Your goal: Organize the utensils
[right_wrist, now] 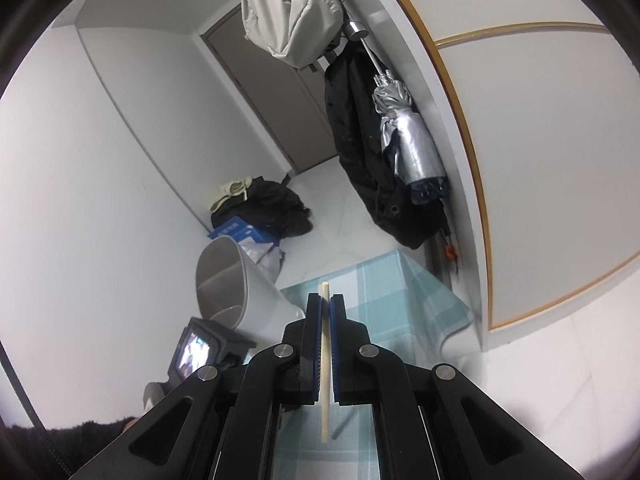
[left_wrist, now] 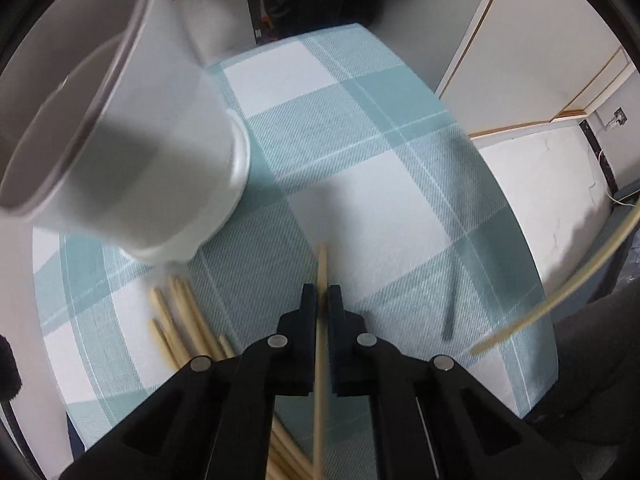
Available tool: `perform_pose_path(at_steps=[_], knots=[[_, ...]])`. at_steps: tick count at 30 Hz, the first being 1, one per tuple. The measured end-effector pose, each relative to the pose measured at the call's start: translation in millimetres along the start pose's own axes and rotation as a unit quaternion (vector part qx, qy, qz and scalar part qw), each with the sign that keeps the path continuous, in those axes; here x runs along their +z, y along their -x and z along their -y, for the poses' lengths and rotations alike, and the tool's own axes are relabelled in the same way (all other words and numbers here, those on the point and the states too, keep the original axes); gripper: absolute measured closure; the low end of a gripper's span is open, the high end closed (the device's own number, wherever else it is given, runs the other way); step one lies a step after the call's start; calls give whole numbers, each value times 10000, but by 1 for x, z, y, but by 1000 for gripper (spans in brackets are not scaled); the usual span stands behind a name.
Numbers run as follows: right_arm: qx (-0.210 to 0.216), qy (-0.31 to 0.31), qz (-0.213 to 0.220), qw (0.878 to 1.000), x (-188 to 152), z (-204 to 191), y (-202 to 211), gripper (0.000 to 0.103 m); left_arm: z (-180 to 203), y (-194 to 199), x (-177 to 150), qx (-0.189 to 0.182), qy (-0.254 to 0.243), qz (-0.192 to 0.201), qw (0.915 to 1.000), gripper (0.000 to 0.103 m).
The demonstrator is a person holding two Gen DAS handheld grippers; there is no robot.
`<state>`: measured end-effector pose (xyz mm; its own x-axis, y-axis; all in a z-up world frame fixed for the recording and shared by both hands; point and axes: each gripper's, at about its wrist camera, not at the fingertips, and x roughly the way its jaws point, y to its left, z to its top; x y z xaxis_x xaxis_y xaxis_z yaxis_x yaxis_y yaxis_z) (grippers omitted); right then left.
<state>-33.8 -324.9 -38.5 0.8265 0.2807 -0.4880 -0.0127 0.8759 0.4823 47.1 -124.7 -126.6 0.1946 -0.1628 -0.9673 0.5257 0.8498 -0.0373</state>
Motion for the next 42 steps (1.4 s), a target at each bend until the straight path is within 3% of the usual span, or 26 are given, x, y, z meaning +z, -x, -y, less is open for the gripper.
perform_pose_path(at_steps=[3,7,14,16,22,30,34,42], knots=[[-32,141,-53,9999,-3,-4,-2,100,-2,13,2,55,151,253,9995,102],[-16,230,-131,9996,-6,-9,-8,100,-13,54,-8,-67,451,900,9949,102],[127,547,-227,9982,-14,-30,-17,100,-24,132,-32,-204,737,2138,9739,103],[171,669,-286,9972,-18,-40,-22,100,-18,133,-27,-265,801,2345,9685,103],[129,1152,-216,9930,-22,-68,-30,100,-22,140,-23,-319,901,2541,9624,103],[220,1346,-134,9906,-6,-98,-28,100,-30,158,-15,-462,1094,2779,9532,103],[407,1420,-48,9890,14,-122,-21,100,-42,181,-12,-509,1154,3006,9454,103],[521,1665,86,9846,74,-181,-16,100,-80,231,26,-604,1363,3476,9257,103]])
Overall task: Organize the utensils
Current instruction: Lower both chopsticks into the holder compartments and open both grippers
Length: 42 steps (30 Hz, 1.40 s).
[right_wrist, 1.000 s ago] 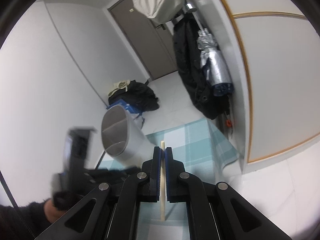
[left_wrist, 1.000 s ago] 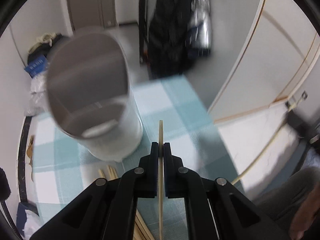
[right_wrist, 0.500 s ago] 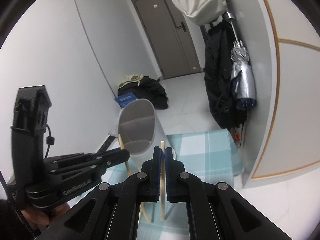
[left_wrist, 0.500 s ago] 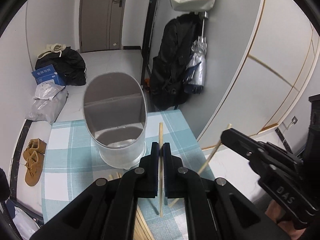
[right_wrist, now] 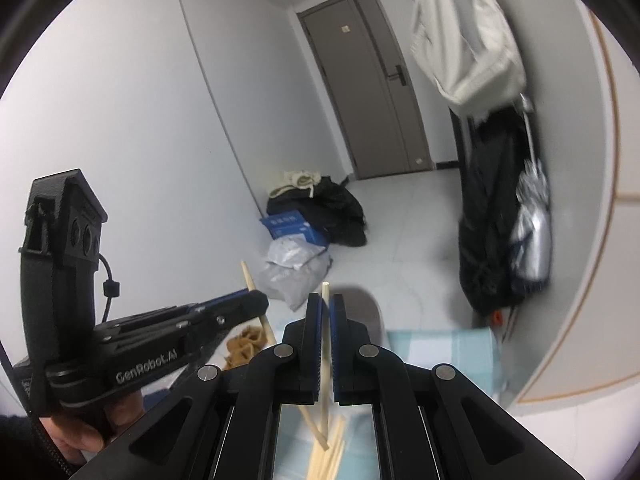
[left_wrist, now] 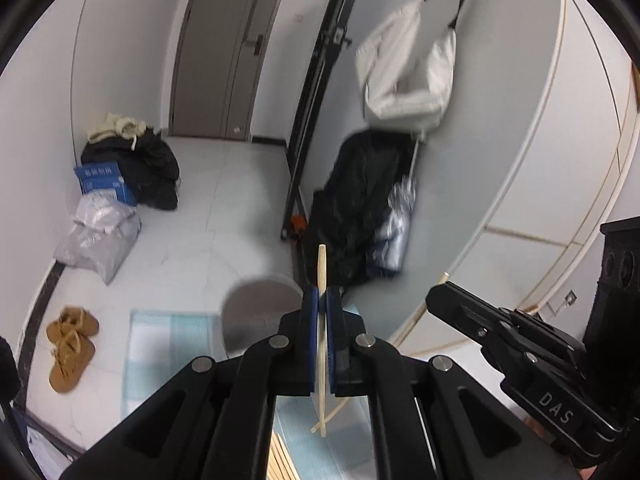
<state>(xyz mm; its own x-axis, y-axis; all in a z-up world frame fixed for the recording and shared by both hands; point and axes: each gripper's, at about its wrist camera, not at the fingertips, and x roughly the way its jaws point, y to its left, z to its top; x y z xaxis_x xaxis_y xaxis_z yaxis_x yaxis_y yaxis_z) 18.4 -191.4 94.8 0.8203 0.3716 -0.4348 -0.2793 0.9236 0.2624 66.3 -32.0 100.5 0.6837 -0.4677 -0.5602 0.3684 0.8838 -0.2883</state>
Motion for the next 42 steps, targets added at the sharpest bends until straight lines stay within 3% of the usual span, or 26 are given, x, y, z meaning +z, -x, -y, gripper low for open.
perform_pose_path(at_steps=[3,8,14,18,27,35,38,40,42], knots=[[-41,167,87,9998,29,-9,-8,100,-5,2,29,30,-71,221,9997,103],[-101,228,149,9996,62,-7,-33,100,-16,-10,51,146,-148,500,9985,103],[-221,422,141,9988,79,0,-74,100,-33,-42,48,294,-313,727,9964,103],[-143,498,206,9984,78,9,-99,100,-42,-57,41,155,-476,764,9958,103],[9,711,-171,9973,52,25,-145,100,-58,-77,32,79,-461,589,9972,103],[425,645,-547,9955,35,30,-161,97,-75,-93,24,-321,-143,-38,9994,103],[473,557,-567,9957,33,31,-157,97,-77,-88,24,-233,9,-121,9997,102],[404,520,-524,9965,30,30,-150,94,-75,-82,24,-133,23,-135,9998,99],[342,403,-467,9975,29,32,-143,84,-74,-75,22,36,44,-128,9999,83]])
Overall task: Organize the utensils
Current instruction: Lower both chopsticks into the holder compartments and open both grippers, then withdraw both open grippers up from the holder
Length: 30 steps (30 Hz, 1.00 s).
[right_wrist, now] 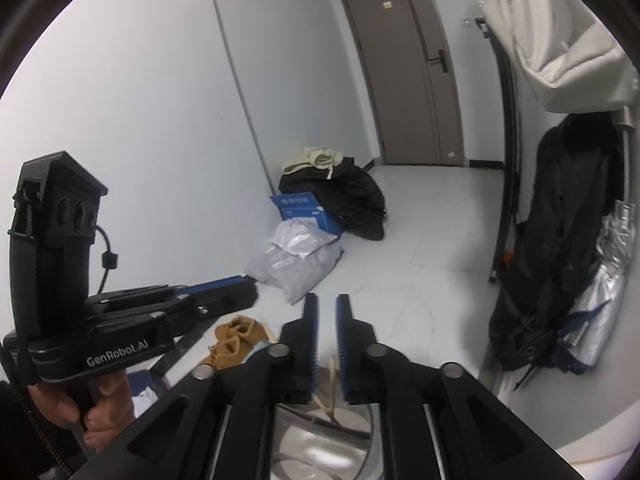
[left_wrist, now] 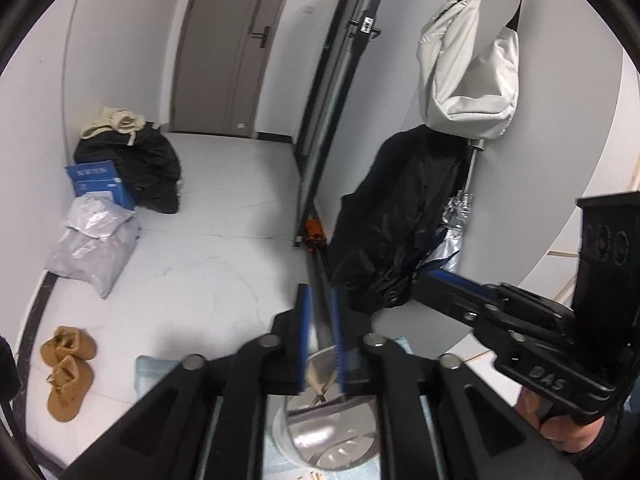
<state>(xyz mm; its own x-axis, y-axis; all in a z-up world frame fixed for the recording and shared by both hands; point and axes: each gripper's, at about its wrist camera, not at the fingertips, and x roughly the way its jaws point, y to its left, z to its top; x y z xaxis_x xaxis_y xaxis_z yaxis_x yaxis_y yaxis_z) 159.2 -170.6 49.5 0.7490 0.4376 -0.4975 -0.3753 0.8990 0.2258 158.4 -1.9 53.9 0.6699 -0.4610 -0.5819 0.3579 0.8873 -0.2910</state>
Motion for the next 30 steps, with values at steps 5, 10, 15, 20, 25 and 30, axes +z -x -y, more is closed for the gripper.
perform_pose_path(at_steps=[5,10,15,20,25,30], knots=[[-149,-253,197,9994,-11,2,29,69,6,30,-11,371,69,232,9990,48],[-331,-429,342,9979,-24,-3,60,62,18,49,-23,684,96,332,9971,34],[-428,-476,590,9962,-39,-16,92,53,31,70,-37,1006,96,477,9937,27],[-451,-482,796,9946,-56,-33,117,44,36,90,-54,1554,290,774,9844,21],[-463,-502,910,9935,-80,-45,135,40,45,102,-73,1642,226,884,9822,20],[-520,-506,940,9929,-102,-54,143,32,49,106,-92,1656,135,996,9811,8]])
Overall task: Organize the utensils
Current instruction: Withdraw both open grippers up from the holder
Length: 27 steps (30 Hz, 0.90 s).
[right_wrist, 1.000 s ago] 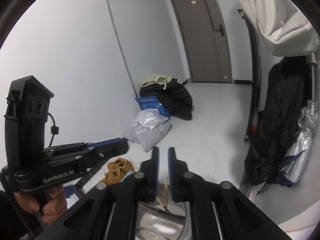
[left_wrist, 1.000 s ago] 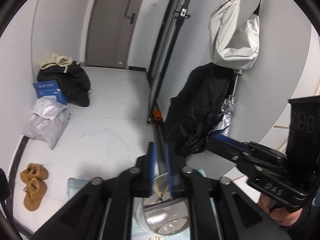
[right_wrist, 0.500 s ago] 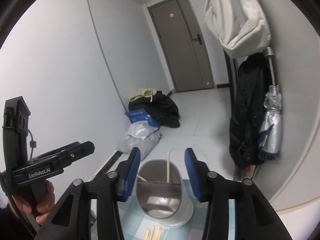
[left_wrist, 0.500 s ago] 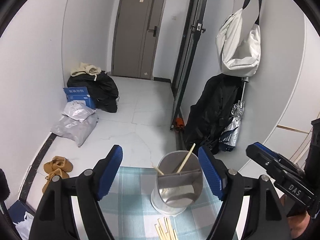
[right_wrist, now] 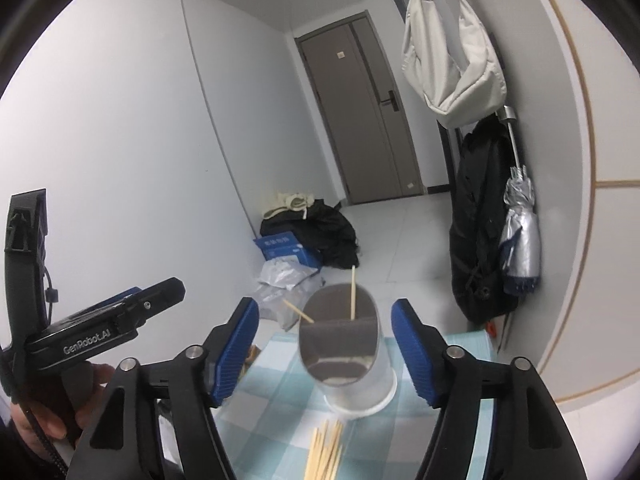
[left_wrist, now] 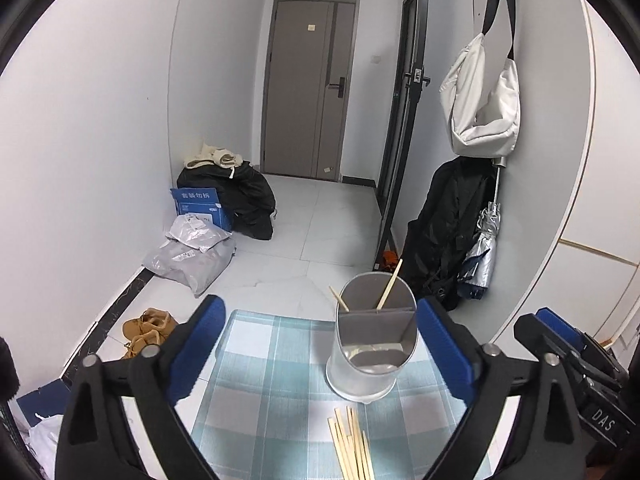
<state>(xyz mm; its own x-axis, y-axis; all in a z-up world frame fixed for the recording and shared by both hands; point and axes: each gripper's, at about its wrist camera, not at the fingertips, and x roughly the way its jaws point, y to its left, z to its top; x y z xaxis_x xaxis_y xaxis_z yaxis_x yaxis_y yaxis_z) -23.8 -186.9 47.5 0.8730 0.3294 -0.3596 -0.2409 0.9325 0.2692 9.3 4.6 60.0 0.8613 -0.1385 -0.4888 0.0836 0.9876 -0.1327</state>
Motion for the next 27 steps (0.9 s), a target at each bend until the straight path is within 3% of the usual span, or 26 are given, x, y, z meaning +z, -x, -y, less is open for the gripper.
perform_pose_path(at_steps=[14,21,27], knots=[[-561,187,-463,9972,-65,1,-9,16,-26,-30,-59,121,345,-460,9983,8],[-590,309,-1152,9911,-86,4,-40,16,-37,-58,-88,109,330,-924,9951,8],[-747,331,-2006,9763,-110,14,-77,16,-55,-76,-95,288,493,-1337,9894,8]])
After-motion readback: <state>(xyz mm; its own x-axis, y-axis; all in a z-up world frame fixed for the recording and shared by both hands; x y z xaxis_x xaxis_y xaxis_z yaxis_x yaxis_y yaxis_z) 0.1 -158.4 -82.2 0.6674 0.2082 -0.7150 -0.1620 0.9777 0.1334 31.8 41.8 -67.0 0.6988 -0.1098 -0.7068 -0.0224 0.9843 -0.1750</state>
